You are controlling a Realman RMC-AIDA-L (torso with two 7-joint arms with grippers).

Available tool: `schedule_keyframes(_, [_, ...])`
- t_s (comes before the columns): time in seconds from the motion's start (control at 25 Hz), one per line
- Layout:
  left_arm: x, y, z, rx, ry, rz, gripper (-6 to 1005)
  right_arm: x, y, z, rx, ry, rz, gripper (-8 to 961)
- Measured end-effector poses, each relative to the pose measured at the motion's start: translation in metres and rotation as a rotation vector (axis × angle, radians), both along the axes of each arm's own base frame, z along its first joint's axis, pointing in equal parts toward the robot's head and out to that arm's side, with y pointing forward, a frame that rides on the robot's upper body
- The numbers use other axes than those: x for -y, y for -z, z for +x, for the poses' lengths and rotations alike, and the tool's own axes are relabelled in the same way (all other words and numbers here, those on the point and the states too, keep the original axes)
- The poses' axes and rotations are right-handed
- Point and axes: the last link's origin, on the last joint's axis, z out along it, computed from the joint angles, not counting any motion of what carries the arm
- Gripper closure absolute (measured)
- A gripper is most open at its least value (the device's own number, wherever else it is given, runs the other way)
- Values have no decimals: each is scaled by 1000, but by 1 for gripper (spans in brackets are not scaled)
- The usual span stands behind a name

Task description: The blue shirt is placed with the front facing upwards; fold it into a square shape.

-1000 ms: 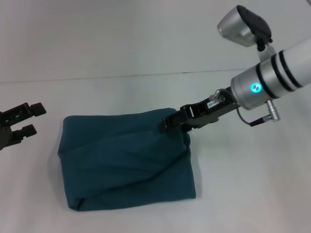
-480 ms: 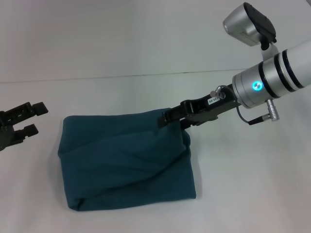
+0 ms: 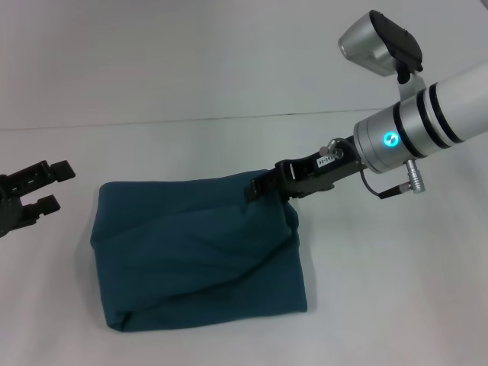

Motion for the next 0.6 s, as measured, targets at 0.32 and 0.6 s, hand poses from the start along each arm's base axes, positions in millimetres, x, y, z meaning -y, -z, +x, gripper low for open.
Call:
schedule_keyframes(0.32, [0, 0, 0, 0, -1, -1, 62, 0, -1, 1, -1, 9, -3, 315])
schedule_keyframes(0.6, [0, 0, 0, -2, -1, -2, 62, 2, -3, 4, -3, 25, -7, 651])
